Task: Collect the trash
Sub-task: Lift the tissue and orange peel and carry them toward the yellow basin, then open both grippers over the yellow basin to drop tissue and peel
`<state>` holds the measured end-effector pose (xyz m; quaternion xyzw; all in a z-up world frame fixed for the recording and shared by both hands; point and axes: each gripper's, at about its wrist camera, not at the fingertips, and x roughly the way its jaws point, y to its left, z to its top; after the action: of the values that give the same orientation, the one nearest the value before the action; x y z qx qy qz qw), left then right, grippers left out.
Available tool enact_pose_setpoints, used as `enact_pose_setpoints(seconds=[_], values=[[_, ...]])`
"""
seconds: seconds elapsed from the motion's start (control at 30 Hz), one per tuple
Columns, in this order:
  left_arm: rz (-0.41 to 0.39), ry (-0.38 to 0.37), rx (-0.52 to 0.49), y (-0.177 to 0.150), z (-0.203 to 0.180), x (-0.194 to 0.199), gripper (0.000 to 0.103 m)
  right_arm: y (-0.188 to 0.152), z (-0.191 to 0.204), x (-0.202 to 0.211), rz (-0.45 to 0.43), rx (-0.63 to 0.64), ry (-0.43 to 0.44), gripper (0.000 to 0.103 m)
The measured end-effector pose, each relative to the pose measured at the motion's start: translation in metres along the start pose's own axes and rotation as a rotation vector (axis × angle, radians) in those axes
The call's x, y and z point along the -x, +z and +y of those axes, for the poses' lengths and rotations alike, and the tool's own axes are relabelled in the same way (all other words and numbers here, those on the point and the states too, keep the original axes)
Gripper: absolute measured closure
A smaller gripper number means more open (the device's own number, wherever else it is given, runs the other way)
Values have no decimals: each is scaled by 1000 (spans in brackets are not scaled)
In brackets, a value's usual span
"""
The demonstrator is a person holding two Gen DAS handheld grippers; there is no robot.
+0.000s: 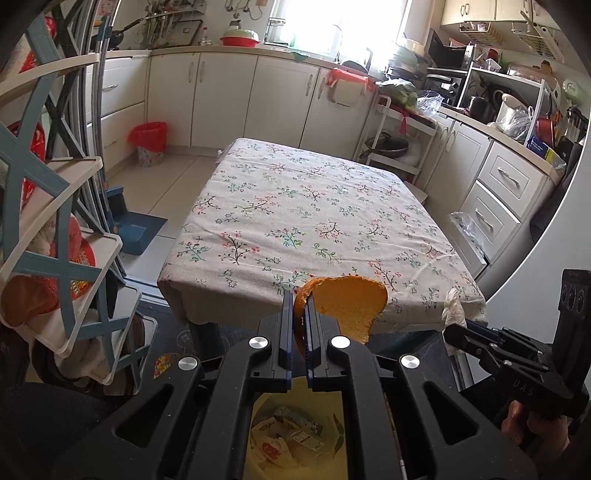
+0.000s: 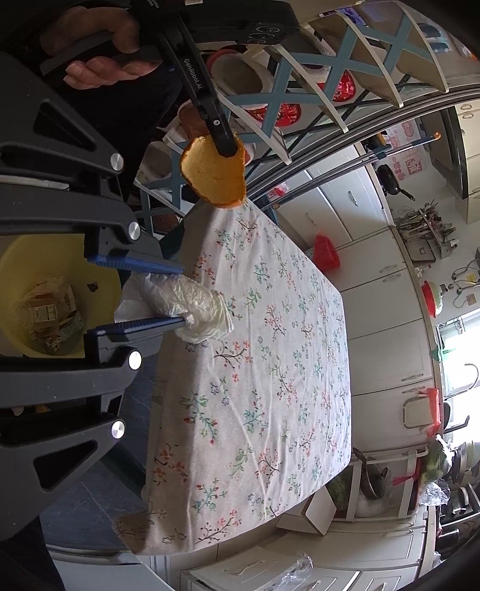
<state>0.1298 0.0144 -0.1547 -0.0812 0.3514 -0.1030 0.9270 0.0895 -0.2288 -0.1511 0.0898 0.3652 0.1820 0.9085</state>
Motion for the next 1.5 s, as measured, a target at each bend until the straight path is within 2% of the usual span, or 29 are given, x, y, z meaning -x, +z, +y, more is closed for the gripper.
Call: enact_pose_setpoints(seconds=[0.37,0.53,0.73,0.97,1.13,1.27,1.5], values=[[-1,-11,1,-11,1,12,98,-17,8,4,32,8,2,79],[-3,-15,1,-16,0,17,98,-31,20,-4,101,49,9,79],[-4,-20,6,-16,2,19,98,-52,35,-30,247,118,5,78],[-3,-21,11,-17,3,19,98,-65,43,-45,323,155,1,75],[-2,-22,11,-17,3,19,98,-67,41,-48,345,152,-6,70],[2,-24,11,-18,2,18,98,-65,39,-48,339,142,-18,57],[46,-39,-12,-25,-7,9,98,-54,20,-39,289,51,-69,52]])
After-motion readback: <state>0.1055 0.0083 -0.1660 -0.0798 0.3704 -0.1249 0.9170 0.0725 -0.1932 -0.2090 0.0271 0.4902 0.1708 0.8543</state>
